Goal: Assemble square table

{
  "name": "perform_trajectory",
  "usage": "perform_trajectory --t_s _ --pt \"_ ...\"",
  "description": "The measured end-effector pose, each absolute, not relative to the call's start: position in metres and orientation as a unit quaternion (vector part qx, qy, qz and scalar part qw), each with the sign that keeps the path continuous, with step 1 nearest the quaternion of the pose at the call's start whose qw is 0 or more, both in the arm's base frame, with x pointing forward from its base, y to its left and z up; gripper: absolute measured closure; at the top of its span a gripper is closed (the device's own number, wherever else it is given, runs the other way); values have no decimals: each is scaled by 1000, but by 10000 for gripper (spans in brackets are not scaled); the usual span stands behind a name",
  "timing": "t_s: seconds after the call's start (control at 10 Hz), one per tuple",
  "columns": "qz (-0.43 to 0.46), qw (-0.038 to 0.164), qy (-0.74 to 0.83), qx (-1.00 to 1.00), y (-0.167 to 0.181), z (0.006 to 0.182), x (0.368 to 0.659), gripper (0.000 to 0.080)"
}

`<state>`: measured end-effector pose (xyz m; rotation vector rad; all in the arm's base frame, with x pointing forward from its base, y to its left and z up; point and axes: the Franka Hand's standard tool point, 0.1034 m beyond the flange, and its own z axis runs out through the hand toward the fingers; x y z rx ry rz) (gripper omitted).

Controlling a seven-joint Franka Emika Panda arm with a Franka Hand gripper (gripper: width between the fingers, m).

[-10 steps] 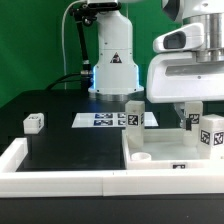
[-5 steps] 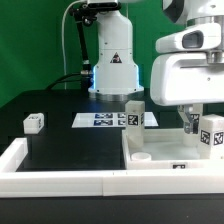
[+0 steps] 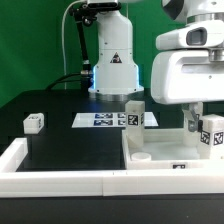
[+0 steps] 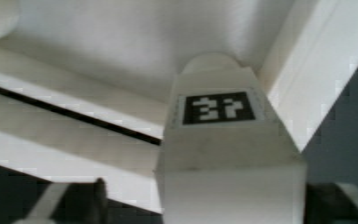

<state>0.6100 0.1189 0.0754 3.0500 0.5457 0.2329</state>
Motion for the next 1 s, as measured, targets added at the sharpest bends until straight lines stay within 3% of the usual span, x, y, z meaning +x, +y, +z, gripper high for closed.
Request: perform_trajectory --t_s 0.1,0.5,1.0 --pt "75 17 176 981 119 75 610 511" --pt "76 15 150 986 119 76 610 509" --pt "77 2 -9 997 119 75 610 508"
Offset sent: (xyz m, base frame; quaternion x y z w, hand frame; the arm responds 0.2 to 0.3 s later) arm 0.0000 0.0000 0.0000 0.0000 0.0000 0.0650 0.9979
